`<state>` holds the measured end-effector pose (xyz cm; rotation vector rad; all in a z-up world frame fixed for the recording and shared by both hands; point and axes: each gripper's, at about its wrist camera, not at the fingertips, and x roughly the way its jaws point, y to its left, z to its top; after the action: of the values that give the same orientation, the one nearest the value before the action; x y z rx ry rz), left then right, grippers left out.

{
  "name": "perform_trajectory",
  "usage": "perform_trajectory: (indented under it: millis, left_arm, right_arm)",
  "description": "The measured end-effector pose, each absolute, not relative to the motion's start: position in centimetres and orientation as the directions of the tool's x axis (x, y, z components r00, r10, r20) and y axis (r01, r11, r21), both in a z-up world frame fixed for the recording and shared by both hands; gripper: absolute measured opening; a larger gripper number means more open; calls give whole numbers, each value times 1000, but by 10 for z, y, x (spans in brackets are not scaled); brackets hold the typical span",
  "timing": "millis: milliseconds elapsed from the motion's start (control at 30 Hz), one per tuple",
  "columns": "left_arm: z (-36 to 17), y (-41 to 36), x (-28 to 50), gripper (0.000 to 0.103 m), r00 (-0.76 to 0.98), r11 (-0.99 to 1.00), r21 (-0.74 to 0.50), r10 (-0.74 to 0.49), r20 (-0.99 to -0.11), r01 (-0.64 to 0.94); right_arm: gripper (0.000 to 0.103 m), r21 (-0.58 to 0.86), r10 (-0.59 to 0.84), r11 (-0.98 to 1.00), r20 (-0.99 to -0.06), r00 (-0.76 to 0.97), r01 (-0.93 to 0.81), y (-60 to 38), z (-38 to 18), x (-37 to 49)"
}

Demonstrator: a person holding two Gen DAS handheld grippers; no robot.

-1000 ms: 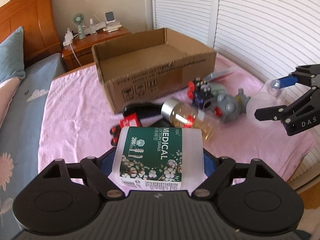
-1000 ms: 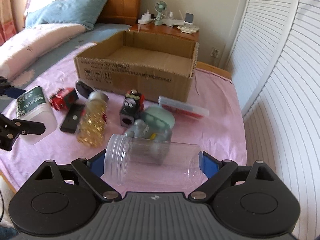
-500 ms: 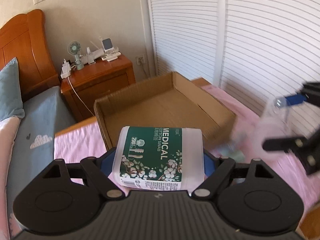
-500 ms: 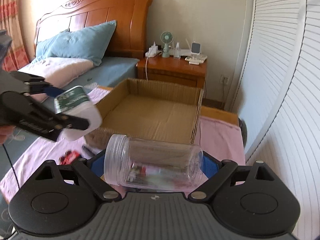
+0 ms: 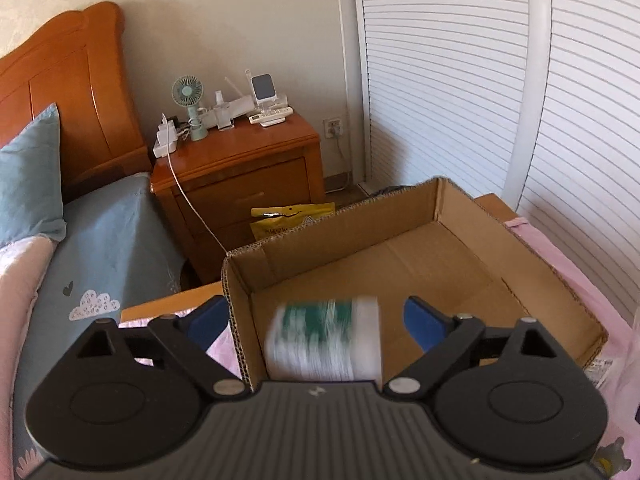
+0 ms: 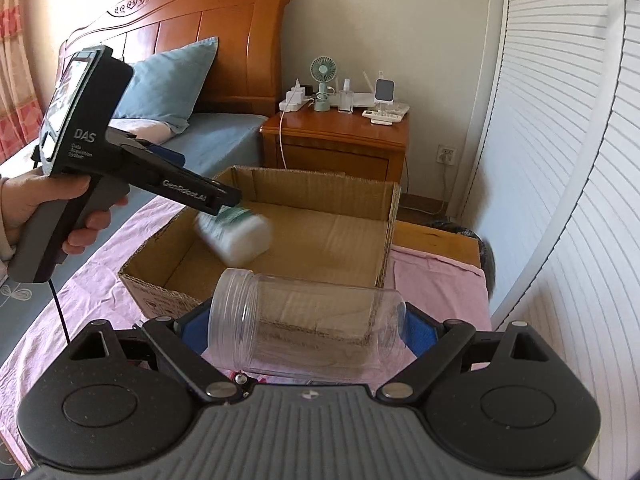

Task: Organize rigid objects
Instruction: 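Drop the white bottle into the box with the left tool while the right tool carries the jar there, then lower the clear jar into the box and open the right tool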

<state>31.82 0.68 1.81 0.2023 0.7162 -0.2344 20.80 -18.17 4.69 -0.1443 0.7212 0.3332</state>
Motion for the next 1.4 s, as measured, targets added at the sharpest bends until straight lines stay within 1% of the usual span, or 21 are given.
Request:
perform_trajectory:
  millis: [67, 133, 333, 400, 500, 800, 967, 1033, 1067, 1200, 1400]
  left_arm:
    - [20, 12, 310, 95, 730, 955, 99, -145, -667, 280]
    - [23, 17, 295, 99, 740, 954, 105, -145, -657, 281]
    - [35, 38, 237, 101, 744, 952, 75, -181, -644, 296]
    - [37, 42, 217, 102, 749, 954, 93, -160, -643, 284]
    - [37, 45, 191, 102, 756, 955, 127, -126, -642, 267]
    - [24, 43, 147, 102, 729, 970, 95, -104, -676, 226]
    - [19, 42, 134, 102, 765, 979, 104, -67, -640, 173]
    - [15, 43, 133, 102, 774, 982, 108, -54, -630, 156]
    - [14, 44, 133, 102, 772, 983, 102, -53, -634, 151]
    - [7, 49, 130, 102, 759, 988, 57, -71, -647, 141]
    - [1, 49, 125, 102, 759, 991, 59, -56, -649, 123]
  right_arm:
    - [95, -20, 244, 938, -673, 698, -347, -181, 46, 213]
    - [95, -25, 241, 937, -674, 698, -347, -180, 46, 215]
    - [95, -29, 241, 935, -678, 695, -353, -171, 51, 221]
    - [95, -28, 240, 936, -681, 692, -352, -168, 53, 227]
    - [95, -23, 241, 937, -680, 692, -348, -164, 55, 239]
    - [95, -9, 219, 946, -720, 659, -324, -141, 42, 300]
    - [95, 2, 202, 956, -726, 657, -292, -134, 35, 335]
    - [103, 2, 188, 963, -721, 666, -270, -132, 33, 347]
    - [103, -2, 179, 966, -721, 670, -260, -132, 32, 349]
    - [103, -2, 181, 965, -725, 664, -264, -133, 34, 337]
    - [103, -19, 168, 966, -717, 677, -259, -141, 44, 297]
